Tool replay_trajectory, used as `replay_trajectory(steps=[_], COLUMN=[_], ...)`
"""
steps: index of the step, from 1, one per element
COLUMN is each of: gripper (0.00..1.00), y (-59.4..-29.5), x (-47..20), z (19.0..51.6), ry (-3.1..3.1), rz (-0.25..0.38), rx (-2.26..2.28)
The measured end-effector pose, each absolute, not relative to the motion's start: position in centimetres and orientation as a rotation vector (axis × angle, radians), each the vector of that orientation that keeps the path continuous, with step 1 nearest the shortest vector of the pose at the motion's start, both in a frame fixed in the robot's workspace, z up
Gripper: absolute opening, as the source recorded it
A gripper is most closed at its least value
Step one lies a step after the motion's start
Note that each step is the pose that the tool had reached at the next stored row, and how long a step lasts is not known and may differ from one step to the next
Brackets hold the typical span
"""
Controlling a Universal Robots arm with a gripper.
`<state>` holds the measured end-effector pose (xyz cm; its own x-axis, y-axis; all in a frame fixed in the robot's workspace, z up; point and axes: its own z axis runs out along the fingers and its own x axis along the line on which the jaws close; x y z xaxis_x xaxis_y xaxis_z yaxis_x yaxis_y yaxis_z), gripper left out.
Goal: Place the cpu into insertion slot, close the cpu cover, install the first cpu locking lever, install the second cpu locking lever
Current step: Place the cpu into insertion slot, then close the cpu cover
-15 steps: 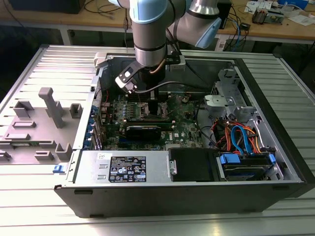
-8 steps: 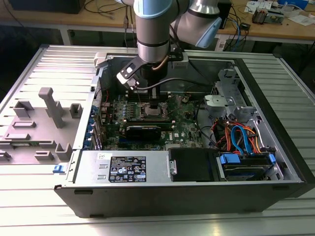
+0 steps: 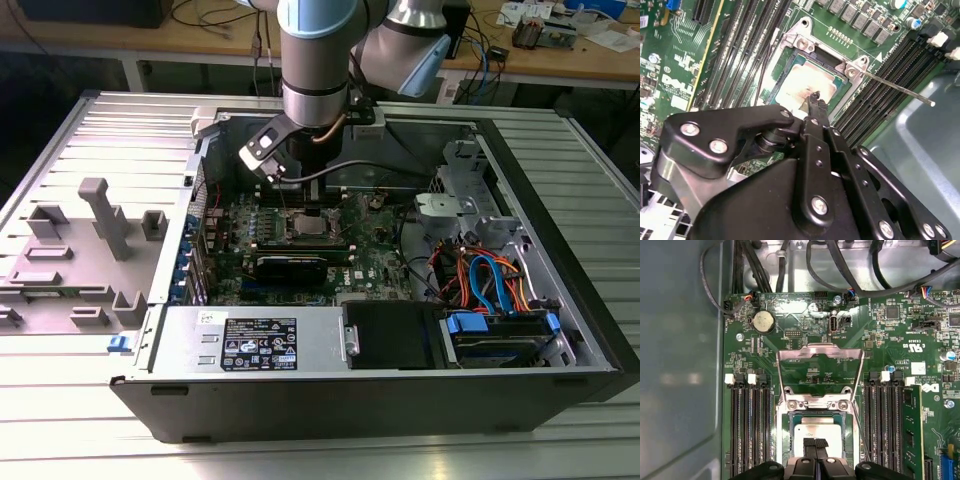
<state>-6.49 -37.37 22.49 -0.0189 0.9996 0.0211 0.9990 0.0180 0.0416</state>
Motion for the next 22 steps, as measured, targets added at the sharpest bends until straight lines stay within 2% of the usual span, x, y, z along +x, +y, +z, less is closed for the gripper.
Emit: replay_trajectory(steps=[22], gripper=[0.11], y=[-37.41], x=[-6.49], z=[22.62], ry=[2.249], rz=[0.072], rx=[2.175])
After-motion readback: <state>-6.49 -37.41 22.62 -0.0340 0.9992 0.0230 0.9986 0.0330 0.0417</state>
